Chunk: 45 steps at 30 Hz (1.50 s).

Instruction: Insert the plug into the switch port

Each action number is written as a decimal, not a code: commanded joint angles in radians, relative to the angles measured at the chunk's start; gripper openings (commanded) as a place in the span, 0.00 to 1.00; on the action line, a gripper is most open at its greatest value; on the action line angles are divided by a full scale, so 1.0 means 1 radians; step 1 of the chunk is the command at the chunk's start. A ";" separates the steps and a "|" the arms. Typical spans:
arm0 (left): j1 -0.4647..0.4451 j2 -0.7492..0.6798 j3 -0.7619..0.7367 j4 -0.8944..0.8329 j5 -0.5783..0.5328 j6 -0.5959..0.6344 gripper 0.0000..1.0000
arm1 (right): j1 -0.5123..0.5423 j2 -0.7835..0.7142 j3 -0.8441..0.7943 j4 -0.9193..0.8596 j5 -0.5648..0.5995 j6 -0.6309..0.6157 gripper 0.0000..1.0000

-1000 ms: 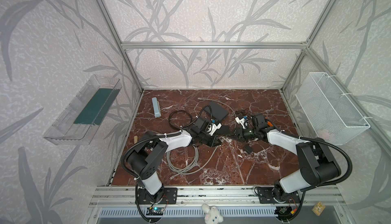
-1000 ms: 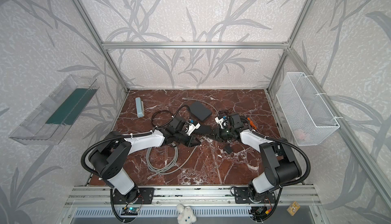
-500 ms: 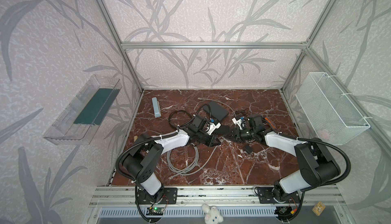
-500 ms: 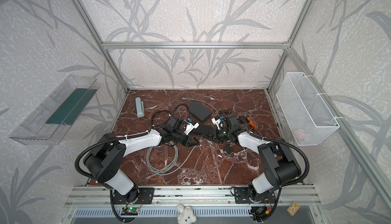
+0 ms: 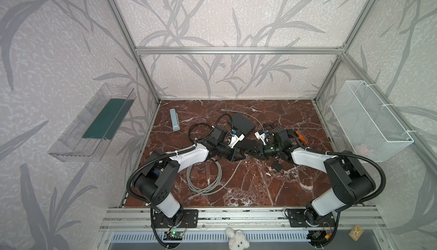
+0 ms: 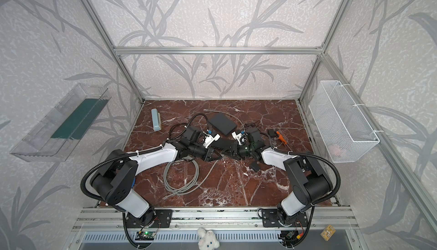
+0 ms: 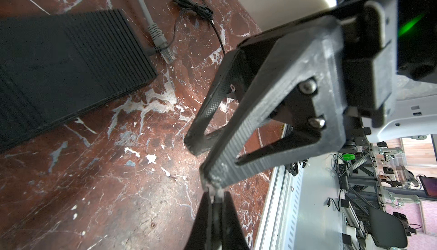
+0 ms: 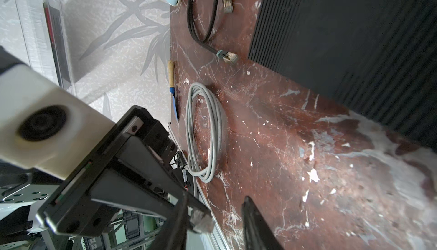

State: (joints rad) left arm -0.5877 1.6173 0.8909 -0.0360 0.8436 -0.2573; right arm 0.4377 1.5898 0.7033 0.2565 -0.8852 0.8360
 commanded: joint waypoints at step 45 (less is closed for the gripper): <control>-0.183 -0.065 0.056 -0.205 -0.504 0.250 0.42 | 0.043 0.062 0.200 -0.632 0.237 0.337 0.03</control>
State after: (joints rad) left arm -0.7681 1.5887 0.9497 -0.2157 0.4339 -0.0433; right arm 0.4770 1.6299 0.8745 -0.3149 -0.6662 1.1347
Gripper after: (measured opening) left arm 0.419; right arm 0.140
